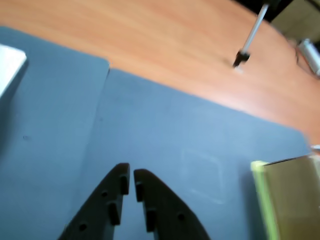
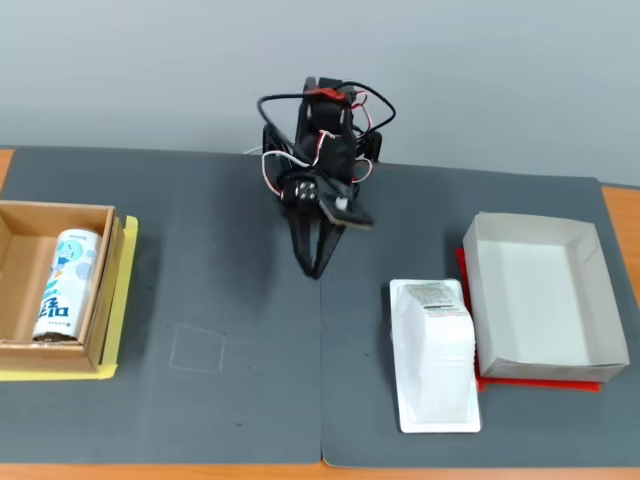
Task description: Pick the can and put it in the brown box
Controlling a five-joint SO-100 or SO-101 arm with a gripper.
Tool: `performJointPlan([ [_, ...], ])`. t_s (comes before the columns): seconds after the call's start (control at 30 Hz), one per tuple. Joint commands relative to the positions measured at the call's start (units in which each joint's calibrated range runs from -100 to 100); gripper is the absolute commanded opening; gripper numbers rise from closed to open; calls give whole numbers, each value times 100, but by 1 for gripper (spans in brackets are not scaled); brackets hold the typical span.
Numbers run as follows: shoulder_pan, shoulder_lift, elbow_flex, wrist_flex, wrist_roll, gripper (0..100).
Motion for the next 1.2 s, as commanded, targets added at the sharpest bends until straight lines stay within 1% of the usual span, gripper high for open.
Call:
performJointPlan([
  [0.0,-163,-84,482,-47,-267,1],
  [0.17,-123,-93,1188,5,-611,1],
  [0.3,-285,-93,1197,14,-918,1],
  [0.4,-277,-101,1197,66,-981,1],
  [0.47,-350,-101,1088,343,-981,1],
  [0.67,-651,-110,645,1826,-986,1],
  [0.73,-634,-110,563,2147,-991,1],
  [0.87,-643,-110,554,2165,-1142,1],
  [1.17,-691,-101,545,2130,-1184,1],
])
